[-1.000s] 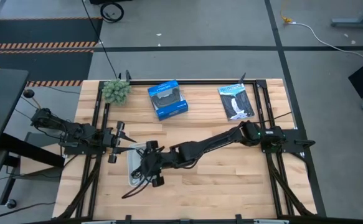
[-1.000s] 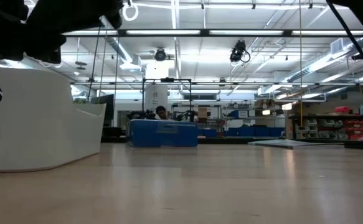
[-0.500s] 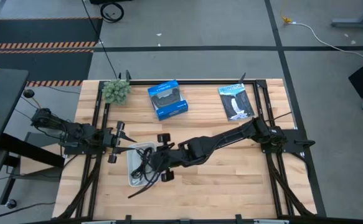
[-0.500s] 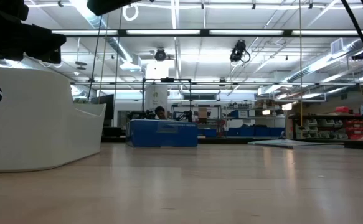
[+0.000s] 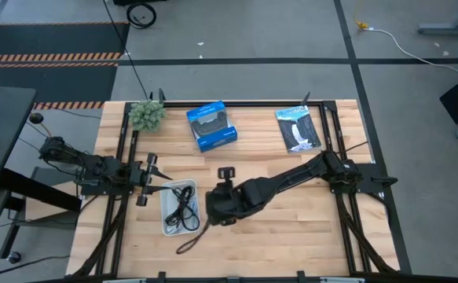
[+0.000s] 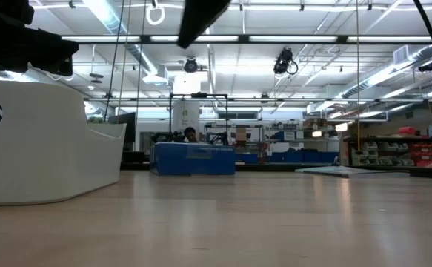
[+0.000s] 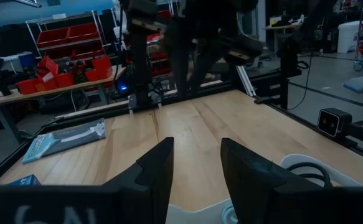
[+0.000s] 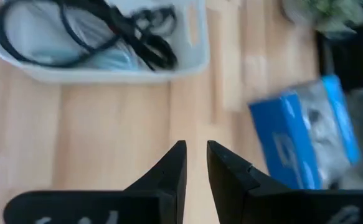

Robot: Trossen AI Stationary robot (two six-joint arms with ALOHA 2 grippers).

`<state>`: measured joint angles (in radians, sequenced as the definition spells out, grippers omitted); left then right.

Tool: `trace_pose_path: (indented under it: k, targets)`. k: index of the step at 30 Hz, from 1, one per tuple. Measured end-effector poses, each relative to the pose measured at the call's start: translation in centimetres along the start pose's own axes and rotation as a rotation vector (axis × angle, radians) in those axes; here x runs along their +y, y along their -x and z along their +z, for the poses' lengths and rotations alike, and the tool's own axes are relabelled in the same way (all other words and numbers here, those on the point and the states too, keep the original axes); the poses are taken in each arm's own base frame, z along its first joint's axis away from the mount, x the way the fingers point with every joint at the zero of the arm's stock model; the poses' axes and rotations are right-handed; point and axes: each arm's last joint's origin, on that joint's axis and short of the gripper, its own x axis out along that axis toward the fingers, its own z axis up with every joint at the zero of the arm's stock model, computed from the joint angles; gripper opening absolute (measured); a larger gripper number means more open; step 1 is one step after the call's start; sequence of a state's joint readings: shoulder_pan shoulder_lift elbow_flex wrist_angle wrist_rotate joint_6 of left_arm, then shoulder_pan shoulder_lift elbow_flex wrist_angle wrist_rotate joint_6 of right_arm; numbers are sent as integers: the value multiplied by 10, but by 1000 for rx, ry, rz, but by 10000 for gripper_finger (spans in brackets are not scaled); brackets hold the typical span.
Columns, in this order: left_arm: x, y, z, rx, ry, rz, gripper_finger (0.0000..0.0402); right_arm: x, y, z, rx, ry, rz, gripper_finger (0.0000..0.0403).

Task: Pick and place USB-C Cables
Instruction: Return to Home Position

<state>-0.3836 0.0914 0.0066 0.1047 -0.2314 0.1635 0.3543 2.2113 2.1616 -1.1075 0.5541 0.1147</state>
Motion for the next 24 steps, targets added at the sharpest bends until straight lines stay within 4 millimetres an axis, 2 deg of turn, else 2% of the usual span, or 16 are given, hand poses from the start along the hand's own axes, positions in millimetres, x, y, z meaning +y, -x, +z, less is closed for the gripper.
trace_pose_path:
  k: [7, 12, 19, 24]
  targets:
    - [0, 0, 0, -1, 0, 1, 142, -12, 39, -19, 71, -33, -172, 60]
    - [0, 0, 0, -1, 0, 0, 142, -25, 76, -27, 40, -67, -176, 53]
    - [0, 0, 0, -1, 1, 1, 142, -63, 133, -40, -54, -142, -150, 44]
    - [0, 0, 0, -1, 1, 1, 142, -97, 180, -57, -148, -209, -90, 43]
